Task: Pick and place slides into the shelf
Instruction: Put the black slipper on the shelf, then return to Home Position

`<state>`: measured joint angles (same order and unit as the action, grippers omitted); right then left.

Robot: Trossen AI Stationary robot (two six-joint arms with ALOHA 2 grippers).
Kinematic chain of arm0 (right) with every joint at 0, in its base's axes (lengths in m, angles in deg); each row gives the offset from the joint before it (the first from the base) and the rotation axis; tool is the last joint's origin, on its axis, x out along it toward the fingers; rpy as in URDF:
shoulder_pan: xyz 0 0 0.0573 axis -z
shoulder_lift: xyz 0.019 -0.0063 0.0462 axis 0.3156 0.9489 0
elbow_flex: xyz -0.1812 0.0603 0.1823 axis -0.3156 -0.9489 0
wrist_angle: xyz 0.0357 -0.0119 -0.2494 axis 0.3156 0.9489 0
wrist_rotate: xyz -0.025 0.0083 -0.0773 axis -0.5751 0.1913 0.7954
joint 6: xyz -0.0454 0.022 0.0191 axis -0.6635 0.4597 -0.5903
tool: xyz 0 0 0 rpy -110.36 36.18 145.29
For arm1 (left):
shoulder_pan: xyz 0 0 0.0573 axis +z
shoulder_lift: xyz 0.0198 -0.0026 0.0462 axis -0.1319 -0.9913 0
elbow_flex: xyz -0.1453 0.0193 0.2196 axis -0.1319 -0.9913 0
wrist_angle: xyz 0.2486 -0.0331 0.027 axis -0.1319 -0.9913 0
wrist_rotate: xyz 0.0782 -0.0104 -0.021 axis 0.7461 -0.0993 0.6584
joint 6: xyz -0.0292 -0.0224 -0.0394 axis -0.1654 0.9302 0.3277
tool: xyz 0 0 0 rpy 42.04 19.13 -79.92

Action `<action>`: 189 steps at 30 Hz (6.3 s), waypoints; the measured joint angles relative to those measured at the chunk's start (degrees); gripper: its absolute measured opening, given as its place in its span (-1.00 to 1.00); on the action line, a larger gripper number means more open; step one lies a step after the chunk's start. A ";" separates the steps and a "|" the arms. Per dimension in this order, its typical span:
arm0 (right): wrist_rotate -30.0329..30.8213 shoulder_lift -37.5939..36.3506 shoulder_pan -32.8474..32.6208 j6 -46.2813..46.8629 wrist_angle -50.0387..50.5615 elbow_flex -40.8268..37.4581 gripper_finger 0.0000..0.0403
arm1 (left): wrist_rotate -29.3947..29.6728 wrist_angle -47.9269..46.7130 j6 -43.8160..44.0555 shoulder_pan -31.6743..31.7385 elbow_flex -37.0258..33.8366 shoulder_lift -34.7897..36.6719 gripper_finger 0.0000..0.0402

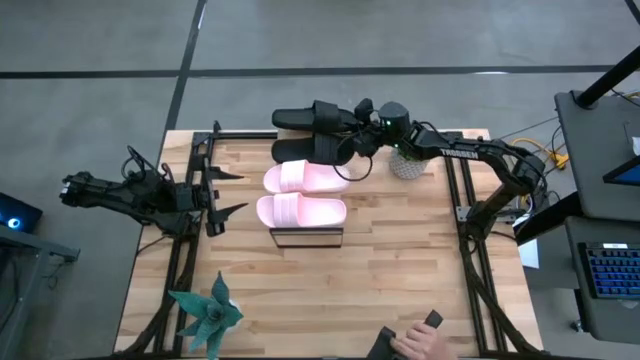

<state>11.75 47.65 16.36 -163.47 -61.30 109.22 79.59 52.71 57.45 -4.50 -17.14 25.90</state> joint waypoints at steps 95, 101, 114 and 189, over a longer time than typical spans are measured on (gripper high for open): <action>-4.80 12.76 1.65 33.29 40.17 34.29 -0.96 | 1.60 1.53 -0.33 -0.02 0.48 -2.21 0.32; -4.40 10.34 1.65 36.38 43.34 34.58 -0.96 | 1.60 1.53 -0.25 -0.02 0.48 -2.18 0.32; -13.62 7.84 1.13 31.16 36.42 34.49 -0.83 | 1.60 1.36 -0.24 0.00 0.44 -2.23 0.32; -13.62 -7.95 1.45 51.59 32.28 22.69 -0.96 | 17.73 -14.63 18.18 0.07 -5.74 1.96 -0.58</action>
<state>-1.88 39.70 17.81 -111.88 -29.02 131.91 97.31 38.08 75.63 -4.43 -22.88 27.86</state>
